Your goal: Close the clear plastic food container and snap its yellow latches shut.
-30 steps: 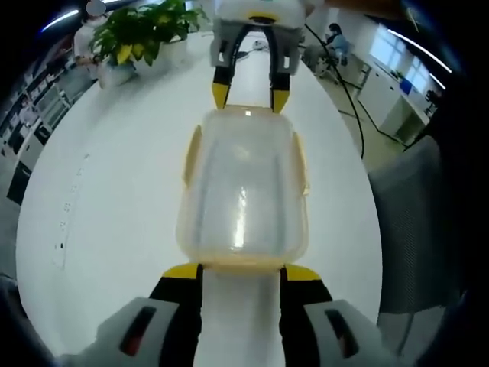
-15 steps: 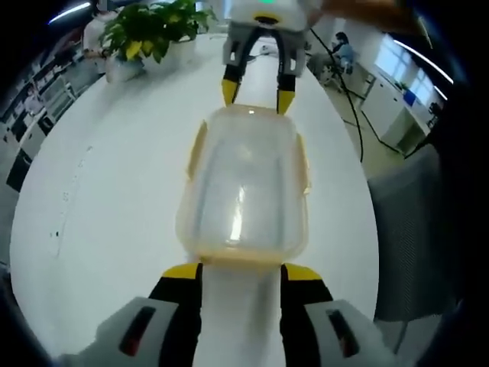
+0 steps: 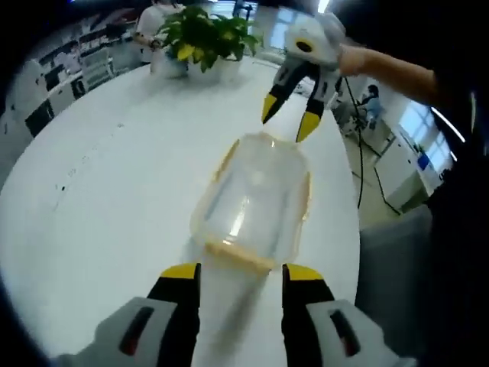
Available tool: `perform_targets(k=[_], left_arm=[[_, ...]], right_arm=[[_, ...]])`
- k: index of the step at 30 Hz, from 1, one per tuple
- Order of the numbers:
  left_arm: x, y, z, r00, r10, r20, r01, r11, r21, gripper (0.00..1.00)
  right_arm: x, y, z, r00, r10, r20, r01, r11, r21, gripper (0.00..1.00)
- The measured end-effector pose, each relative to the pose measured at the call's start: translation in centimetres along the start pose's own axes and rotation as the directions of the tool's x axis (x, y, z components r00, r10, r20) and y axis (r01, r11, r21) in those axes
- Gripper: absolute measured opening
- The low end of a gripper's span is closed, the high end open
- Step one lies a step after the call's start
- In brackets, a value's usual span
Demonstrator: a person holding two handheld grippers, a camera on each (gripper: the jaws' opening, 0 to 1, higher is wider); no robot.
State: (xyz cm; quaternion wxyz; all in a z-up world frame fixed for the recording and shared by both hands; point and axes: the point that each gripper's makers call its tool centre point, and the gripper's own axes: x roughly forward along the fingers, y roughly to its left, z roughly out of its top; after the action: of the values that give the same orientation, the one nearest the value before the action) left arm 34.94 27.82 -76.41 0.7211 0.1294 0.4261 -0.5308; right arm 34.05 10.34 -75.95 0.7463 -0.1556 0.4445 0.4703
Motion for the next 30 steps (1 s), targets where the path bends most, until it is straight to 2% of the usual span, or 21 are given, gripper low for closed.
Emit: perform_targets(k=[2,4,9,13,15,17,23,24,30], left_arm=[[-0.1,0.3,0.3,0.999,0.019,0.027,-0.017,0.997,-0.072,0.35],[-0.1,0.4,0.2,0.999,0.029,0.030,-0.027,0.997,-0.078,0.33],[0.3,0.7,0.0,0.998,0.053,0.046,-0.044,0.981,-0.186,0.30],[0.9,0.1,0.4,0.996,0.035,0.081,-0.011,0.958,-0.287,0.30],[1.2,0.2,0.2,0.996,0.049,0.069,-0.028,0.960,-0.278,0.29],[1.3,0.1,0.1,0.996,0.057,0.065,-0.035,0.954,-0.297,0.27],[1.5,0.7,-0.3,0.991,0.114,0.073,-0.083,0.936,-0.341,0.19],[1.5,0.5,-0.3,0.991,0.110,0.074,-0.080,0.941,-0.330,0.19],[1.5,0.5,-0.3,0.988,0.133,0.078,-0.099,0.937,-0.336,0.18]], right_arm=[[0.1,0.4,-0.1,1.000,0.004,0.010,-0.004,1.000,0.025,0.34],[0.3,0.7,-0.4,1.000,-0.006,0.007,0.006,0.999,0.039,0.34],[0.8,1.3,-0.2,0.999,-0.006,0.037,0.003,0.997,0.082,0.34],[1.3,1.9,-0.1,0.999,0.004,0.052,-0.011,0.992,0.129,0.34],[1.6,2.5,-0.6,1.000,0.019,0.024,-0.022,0.991,0.132,0.30],[1.7,2.4,-0.5,0.999,0.030,0.031,-0.035,0.980,0.195,0.27],[1.7,2.1,-0.5,0.999,0.036,0.038,-0.042,0.984,0.170,0.27],[1.8,2.1,-0.4,0.998,0.038,0.040,-0.044,0.985,0.165,0.26],[2.0,1.8,-0.6,0.996,0.064,0.062,-0.075,0.981,0.178,0.26]])
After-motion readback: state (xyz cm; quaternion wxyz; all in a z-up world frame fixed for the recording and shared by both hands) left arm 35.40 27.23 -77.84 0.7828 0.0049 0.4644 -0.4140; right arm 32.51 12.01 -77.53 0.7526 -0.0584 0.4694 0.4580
